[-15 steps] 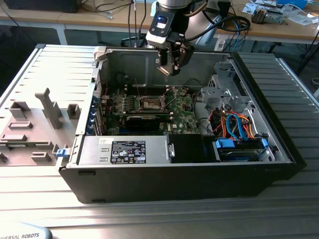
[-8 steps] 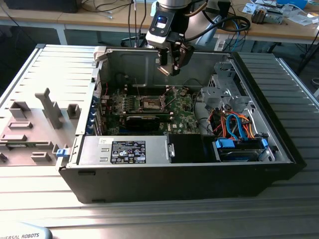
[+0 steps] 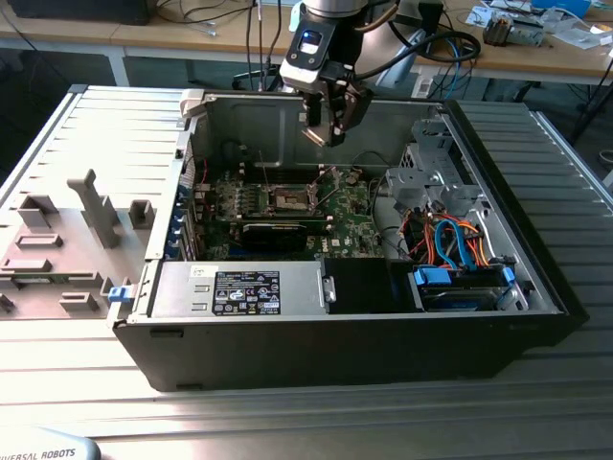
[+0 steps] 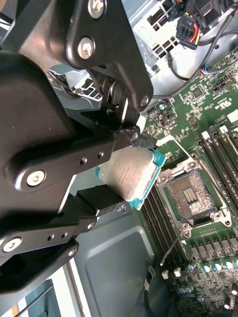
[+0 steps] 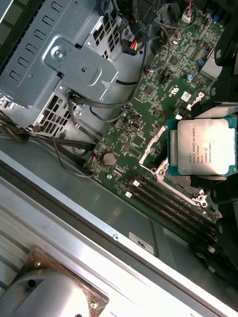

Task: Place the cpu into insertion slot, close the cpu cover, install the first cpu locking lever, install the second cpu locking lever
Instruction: 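Place the cpu into insertion slot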

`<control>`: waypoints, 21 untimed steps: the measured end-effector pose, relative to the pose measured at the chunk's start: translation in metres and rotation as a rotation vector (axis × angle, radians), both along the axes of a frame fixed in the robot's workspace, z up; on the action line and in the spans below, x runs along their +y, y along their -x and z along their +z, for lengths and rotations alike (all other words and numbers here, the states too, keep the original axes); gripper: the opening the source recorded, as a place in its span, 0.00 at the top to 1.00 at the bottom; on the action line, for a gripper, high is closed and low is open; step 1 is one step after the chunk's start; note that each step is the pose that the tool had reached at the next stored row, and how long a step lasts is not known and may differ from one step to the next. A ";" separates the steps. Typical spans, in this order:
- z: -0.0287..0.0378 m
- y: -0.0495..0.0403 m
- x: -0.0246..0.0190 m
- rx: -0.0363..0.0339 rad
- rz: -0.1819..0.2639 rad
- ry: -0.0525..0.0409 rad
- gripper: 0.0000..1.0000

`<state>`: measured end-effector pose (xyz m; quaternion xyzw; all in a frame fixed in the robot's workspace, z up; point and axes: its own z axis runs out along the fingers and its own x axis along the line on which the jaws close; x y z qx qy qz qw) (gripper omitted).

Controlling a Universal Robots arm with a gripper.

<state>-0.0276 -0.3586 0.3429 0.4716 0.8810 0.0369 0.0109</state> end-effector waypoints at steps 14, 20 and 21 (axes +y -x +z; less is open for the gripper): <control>-0.0006 0.0000 0.0000 0.0094 -0.001 0.0107 0.46; -0.0008 0.0000 0.0000 0.0111 -0.001 0.0157 0.46; -0.0008 0.0000 0.0000 0.0112 -0.001 0.0156 0.46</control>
